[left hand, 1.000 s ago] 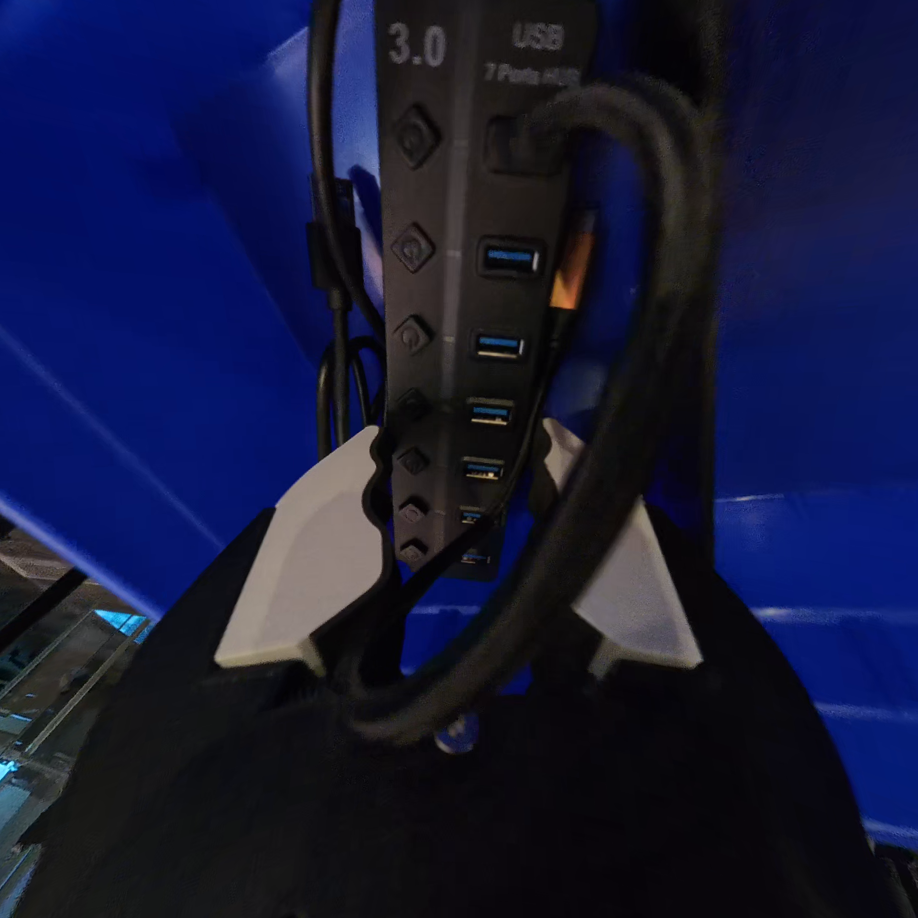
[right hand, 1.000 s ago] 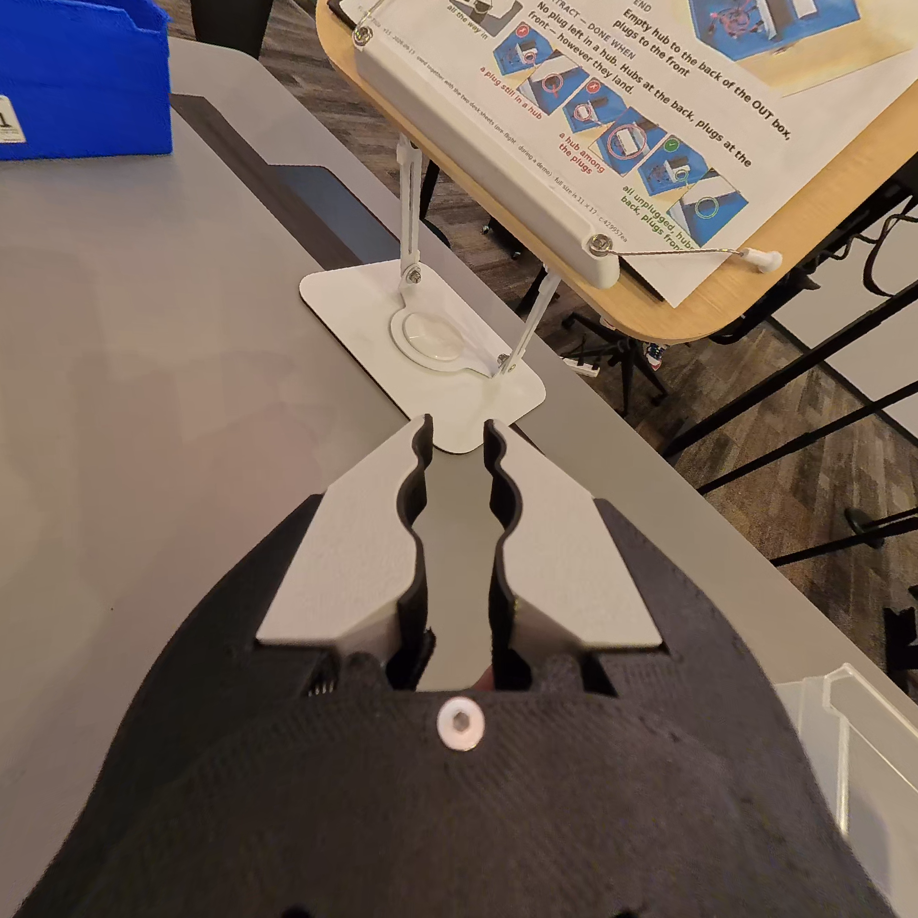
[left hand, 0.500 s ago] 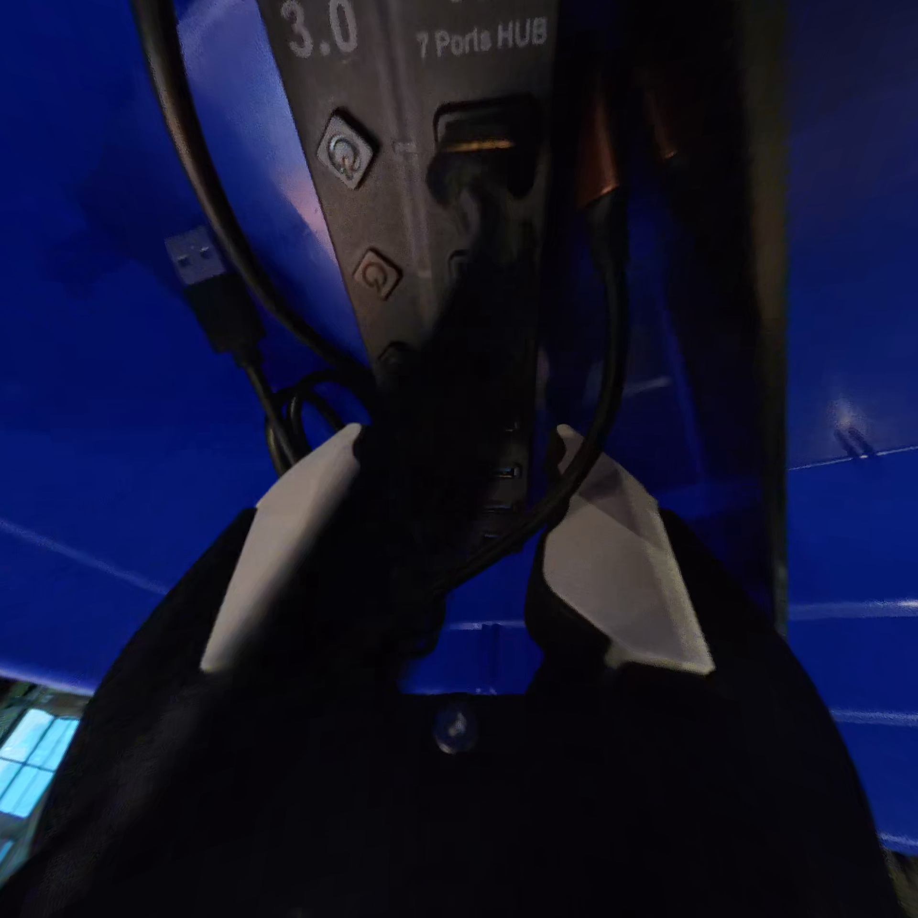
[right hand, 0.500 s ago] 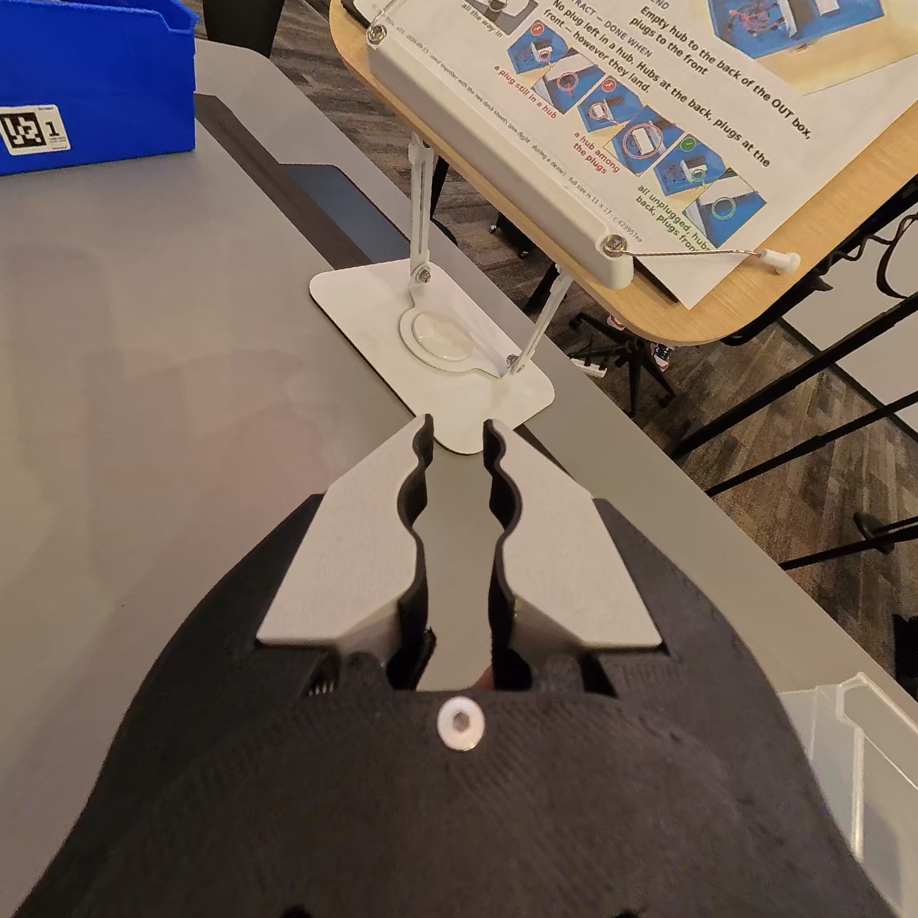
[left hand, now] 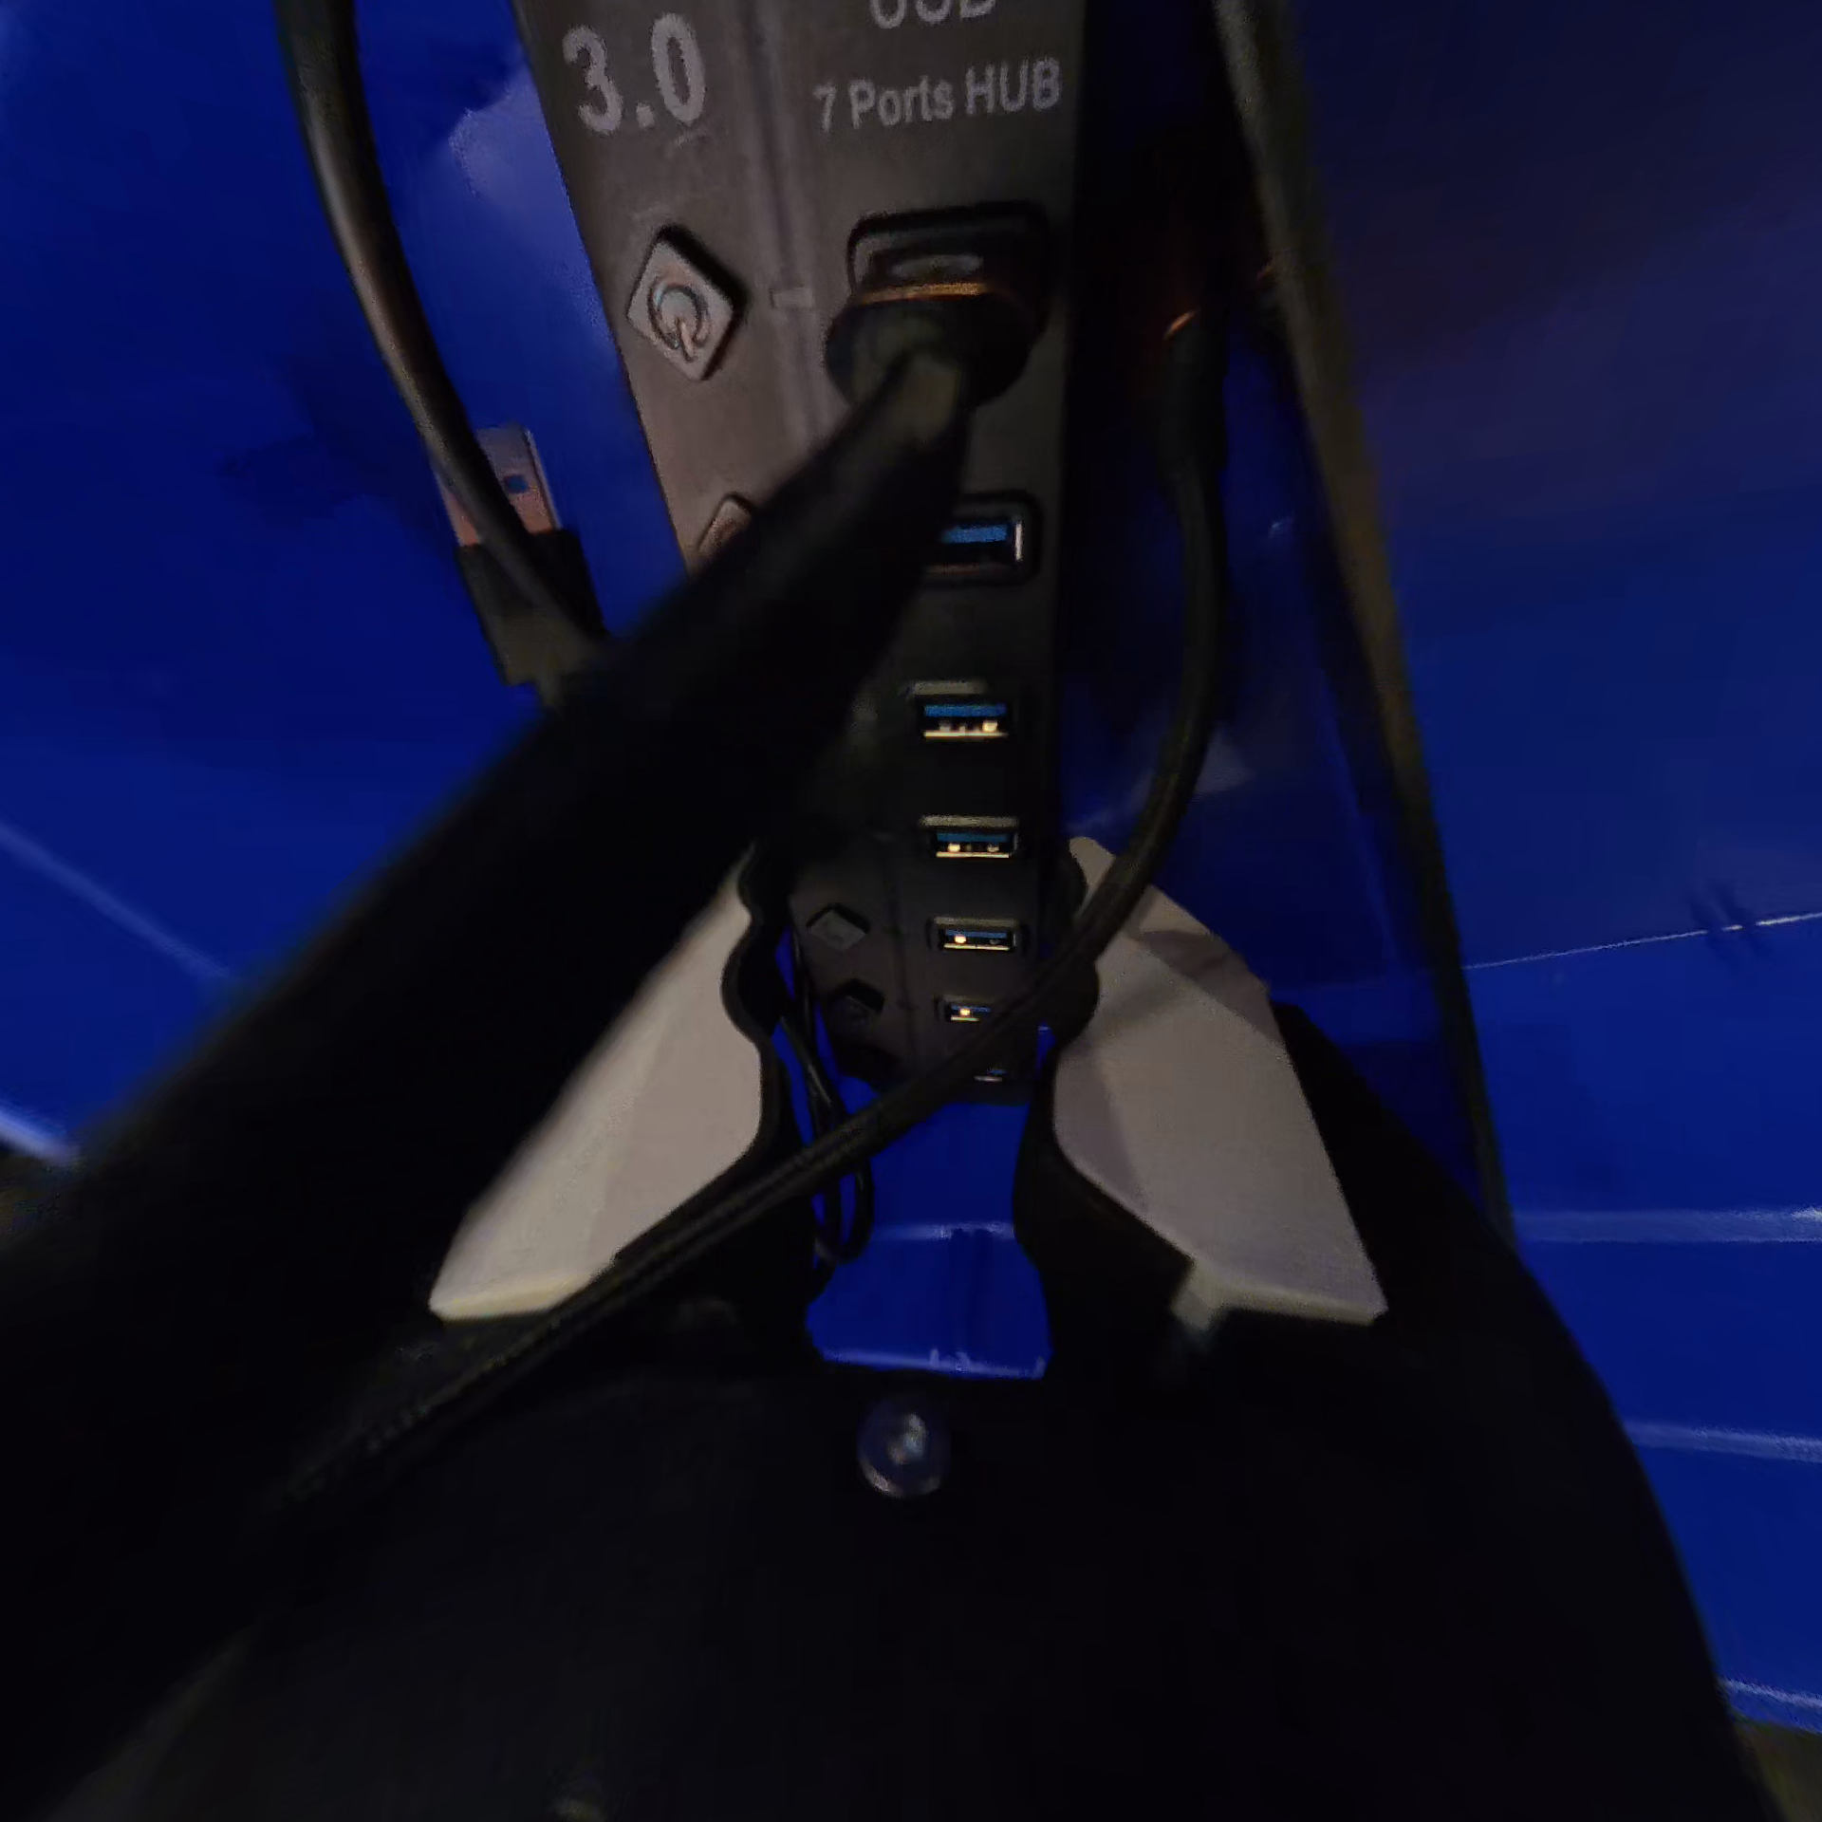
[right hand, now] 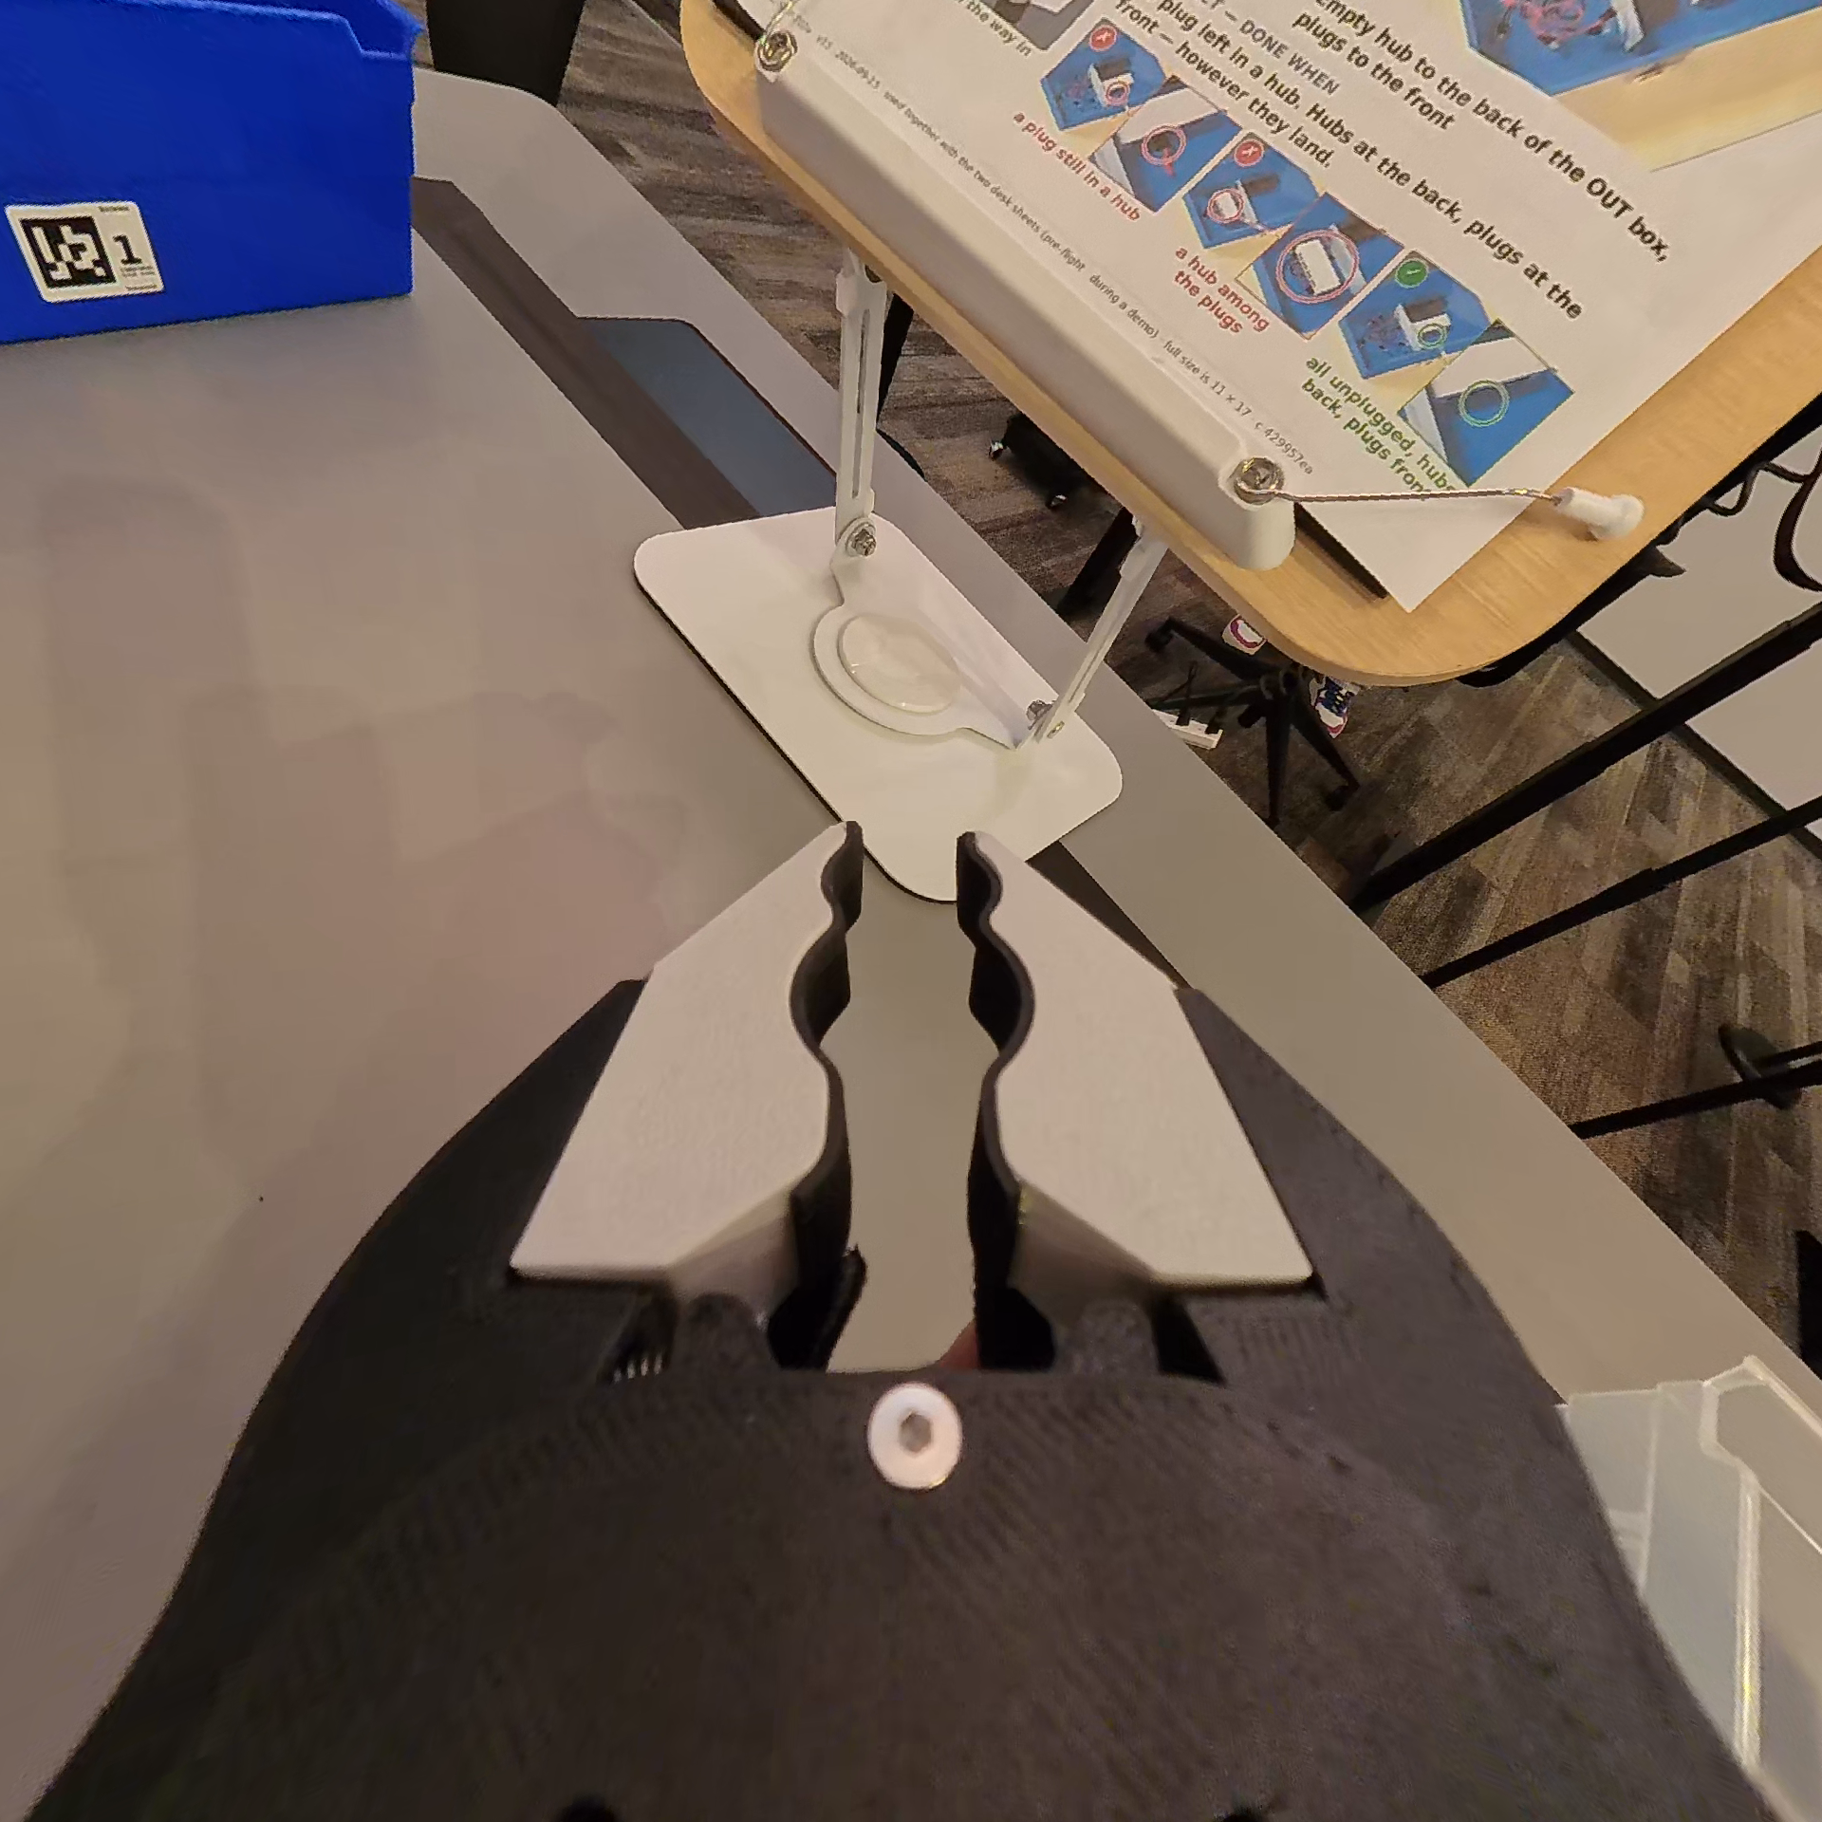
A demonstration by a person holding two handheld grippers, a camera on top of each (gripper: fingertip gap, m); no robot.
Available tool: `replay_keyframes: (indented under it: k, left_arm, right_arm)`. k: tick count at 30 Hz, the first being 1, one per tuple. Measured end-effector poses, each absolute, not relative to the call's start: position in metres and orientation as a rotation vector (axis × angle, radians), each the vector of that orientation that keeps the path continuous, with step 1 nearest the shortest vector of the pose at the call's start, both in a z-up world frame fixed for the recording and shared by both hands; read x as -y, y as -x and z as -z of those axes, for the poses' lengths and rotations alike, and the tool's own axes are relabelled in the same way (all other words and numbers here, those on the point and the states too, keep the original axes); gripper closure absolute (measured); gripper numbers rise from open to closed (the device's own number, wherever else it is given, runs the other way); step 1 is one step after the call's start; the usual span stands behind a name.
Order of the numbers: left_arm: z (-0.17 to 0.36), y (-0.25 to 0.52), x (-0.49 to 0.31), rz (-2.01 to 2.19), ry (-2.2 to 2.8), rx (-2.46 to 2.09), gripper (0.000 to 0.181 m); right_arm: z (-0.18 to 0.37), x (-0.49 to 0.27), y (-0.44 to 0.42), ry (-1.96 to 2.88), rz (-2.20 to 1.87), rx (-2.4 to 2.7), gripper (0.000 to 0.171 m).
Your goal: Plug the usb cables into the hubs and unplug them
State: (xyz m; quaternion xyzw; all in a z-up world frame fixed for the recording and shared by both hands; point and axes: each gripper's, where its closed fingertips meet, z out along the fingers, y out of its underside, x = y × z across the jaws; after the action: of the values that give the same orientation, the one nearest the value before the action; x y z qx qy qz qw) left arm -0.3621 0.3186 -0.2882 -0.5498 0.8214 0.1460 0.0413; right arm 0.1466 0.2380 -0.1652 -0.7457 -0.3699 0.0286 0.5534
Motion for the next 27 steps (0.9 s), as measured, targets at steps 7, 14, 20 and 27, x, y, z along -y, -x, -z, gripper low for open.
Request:
replay_keyframes:
  k: [7, 14, 20, 27]
  left_arm:
    - [0.260, 0.360, -0.324, -0.469, 1.650, -2.413, 0.133]
    - [0.226, 0.362, -0.330, -0.496, 1.624, -2.246, 0.135]
    - [0.195, 0.353, -0.325, -0.391, 1.622, -2.029, 0.132]
    - [0.156, 0.344, -0.321, -0.366, 1.612, -1.941, 0.129]
  right_arm:
    - [0.165, -0.238, -0.147, 1.763, -0.068, 0.873, 0.155]
    - [0.162, -0.237, -0.148, 1.757, -0.070, 0.868, 0.155]
    - [0.157, -0.236, -0.146, 1.746, -0.077, 0.864, 0.155]
    - [0.152, -0.233, -0.144, 1.736, -0.084, 0.864, 0.155]
